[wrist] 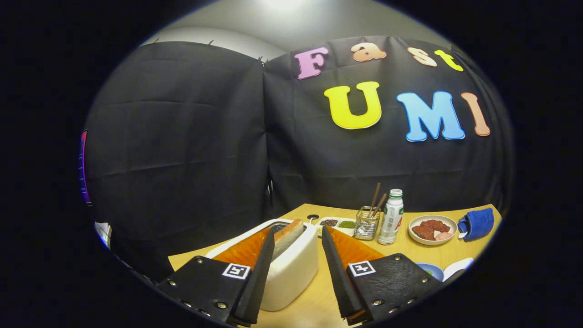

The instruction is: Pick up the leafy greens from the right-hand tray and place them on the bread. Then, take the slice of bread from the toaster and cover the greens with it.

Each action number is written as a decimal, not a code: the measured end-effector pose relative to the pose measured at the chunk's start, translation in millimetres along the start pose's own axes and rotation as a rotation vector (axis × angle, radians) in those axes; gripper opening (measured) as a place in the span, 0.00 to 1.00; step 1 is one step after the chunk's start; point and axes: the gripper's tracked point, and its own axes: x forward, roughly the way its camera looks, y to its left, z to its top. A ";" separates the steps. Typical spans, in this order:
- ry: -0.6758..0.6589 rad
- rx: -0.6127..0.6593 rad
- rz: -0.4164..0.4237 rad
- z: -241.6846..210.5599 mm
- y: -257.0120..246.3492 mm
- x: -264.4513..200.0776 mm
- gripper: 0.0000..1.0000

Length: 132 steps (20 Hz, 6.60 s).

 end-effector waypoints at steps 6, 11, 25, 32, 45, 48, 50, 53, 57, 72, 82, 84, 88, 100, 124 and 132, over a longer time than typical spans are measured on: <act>0.038 -0.010 0.013 -21.5 27.9 29.8 0.64; 0.069 -0.014 -0.015 -37.5 28.1 44.6 0.64; -0.024 0.077 0.021 -10.8 24.0 38.2 0.00; -0.134 0.156 0.040 41.1 3.9 6.1 0.00; -0.077 0.065 -0.190 12.6 -136.1 -61.5 0.00; -0.041 0.026 -0.245 -3.0 -168.2 -75.0 0.00; -0.016 -0.011 -0.284 -15.5 -187.6 -83.0 0.00; 0.034 -0.080 -0.341 -38.2 -213.7 -94.5 0.00; 0.081 -0.185 -0.404 -63.5 -237.5 -101.3 0.00; 0.255 -0.062 -0.254 -139.8 -194.2 -80.4 0.01; 0.361 -0.001 -0.192 -174.1 -179.7 -78.0 0.01; 0.365 0.004 -0.189 -178.4 -178.6 -77.8 0.01; 0.364 0.037 -0.186 -184.2 -178.1 -77.0 0.01; 0.326 0.027 -0.194 -179.2 -171.3 -78.5 0.27; 0.226 0.007 -0.152 -163.0 -154.9 -85.2 0.95; 0.124 0.013 -0.171 -123.5 -167.4 -95.9 0.95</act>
